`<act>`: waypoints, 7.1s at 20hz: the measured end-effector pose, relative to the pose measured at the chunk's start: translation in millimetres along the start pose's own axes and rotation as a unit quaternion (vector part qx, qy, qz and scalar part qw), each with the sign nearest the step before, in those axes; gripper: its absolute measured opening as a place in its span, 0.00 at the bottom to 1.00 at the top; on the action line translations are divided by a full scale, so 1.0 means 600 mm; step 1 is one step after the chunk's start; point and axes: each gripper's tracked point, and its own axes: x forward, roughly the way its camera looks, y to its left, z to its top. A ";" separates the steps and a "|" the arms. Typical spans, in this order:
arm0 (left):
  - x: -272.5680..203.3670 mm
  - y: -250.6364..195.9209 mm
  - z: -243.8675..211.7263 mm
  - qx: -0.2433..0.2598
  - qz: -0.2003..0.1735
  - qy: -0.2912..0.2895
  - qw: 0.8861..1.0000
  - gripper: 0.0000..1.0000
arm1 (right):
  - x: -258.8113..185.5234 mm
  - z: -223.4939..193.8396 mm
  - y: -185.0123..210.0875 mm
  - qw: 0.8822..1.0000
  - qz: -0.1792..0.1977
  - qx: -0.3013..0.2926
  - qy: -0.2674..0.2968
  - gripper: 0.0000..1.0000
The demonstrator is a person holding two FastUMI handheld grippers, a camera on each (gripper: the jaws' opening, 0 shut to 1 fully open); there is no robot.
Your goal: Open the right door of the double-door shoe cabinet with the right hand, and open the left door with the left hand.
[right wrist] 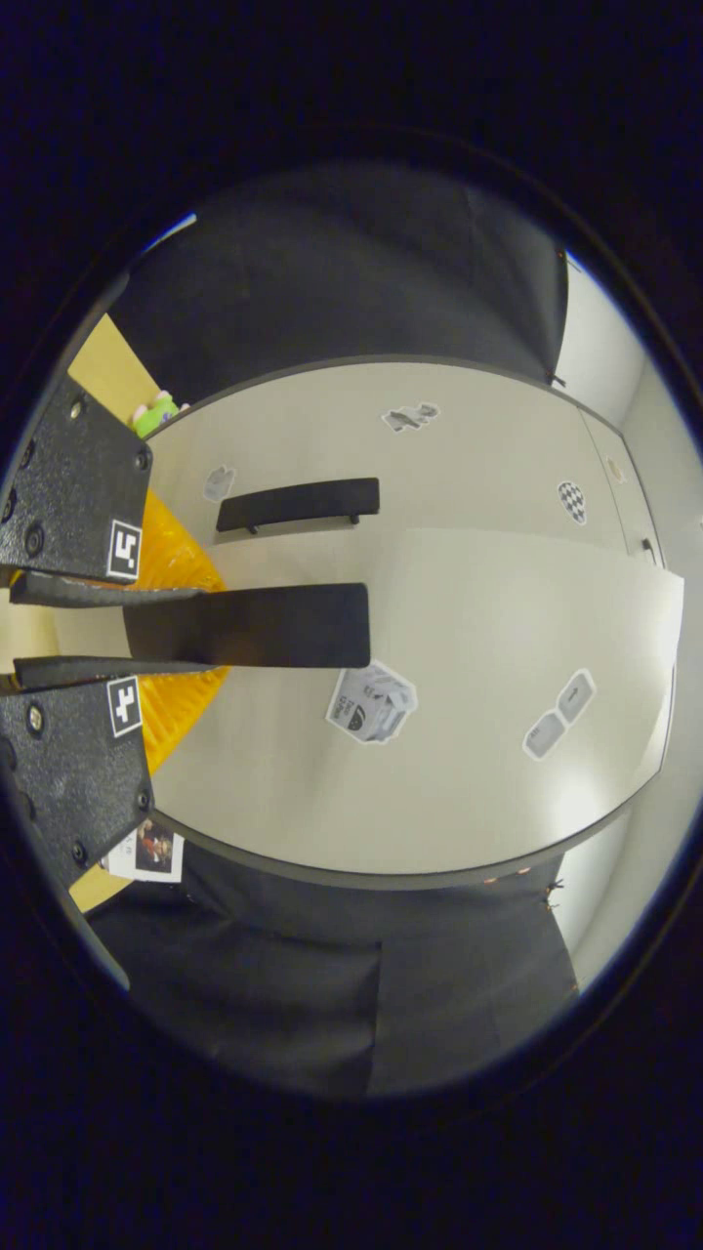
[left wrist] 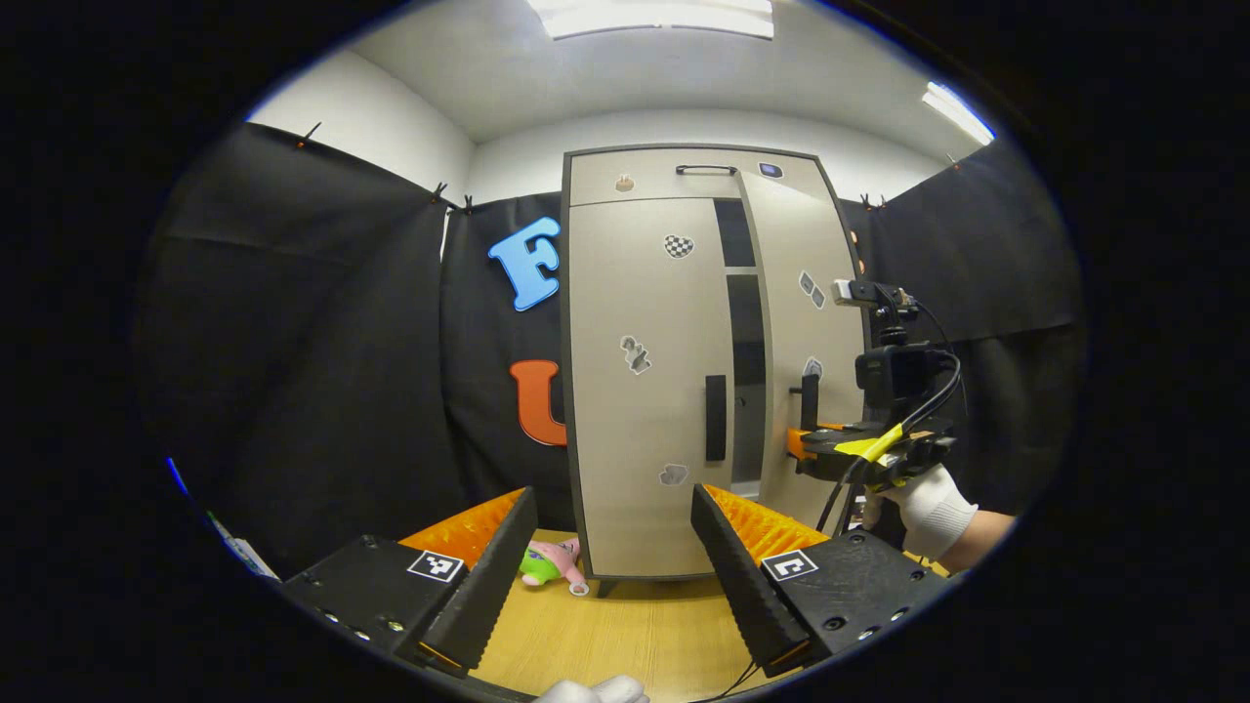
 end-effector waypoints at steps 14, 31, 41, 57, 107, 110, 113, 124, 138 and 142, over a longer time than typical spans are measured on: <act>-0.010 -0.063 0.000 -0.004 -0.061 -0.004 0.998 0.95 | -0.099 -0.016 -0.075 1.000 -0.030 0.000 -0.009 0.21; 0.002 -0.112 0.000 -0.013 -0.116 -0.011 0.993 0.95 | -0.169 -0.028 -0.182 0.996 -0.088 0.007 -0.011 0.11; 0.029 -0.175 0.005 -0.017 -0.148 -0.010 0.989 0.95 | -0.189 -0.029 -0.279 0.994 -0.111 0.018 -0.012 0.04; 0.105 -0.295 -0.008 -0.024 -0.139 0.015 0.990 0.95 | -0.183 -0.033 -0.343 0.999 -0.034 0.003 -0.010 0.04; 0.540 -0.210 -0.059 -0.025 -0.065 0.011 0.997 0.92 | -0.360 -0.109 -0.128 0.997 -0.067 -0.023 0.038 0.88; 0.544 -0.205 -0.059 -0.033 -0.057 0.012 0.998 0.67 | -0.361 -0.106 -0.131 0.997 -0.065 -0.028 0.034 0.88; 0.541 -0.215 -0.061 -0.025 -0.078 0.020 0.996 0.52 | -0.361 -0.099 -0.126 0.997 -0.059 -0.026 0.033 0.88; 0.532 -0.217 -0.058 -0.009 -0.075 0.009 0.997 0.04 | -0.407 -0.074 -0.131 0.998 -0.057 -0.028 0.014 0.88; 0.421 -0.177 -0.048 -0.016 -0.121 -0.002 0.992 0.04 | -0.430 -0.097 -0.091 0.999 -0.024 -0.016 0.015 0.88; 0.392 -0.151 -0.051 -0.020 -0.119 -0.005 0.993 0.03 | -0.430 -0.099 -0.086 1.000 -0.012 -0.010 0.015 0.88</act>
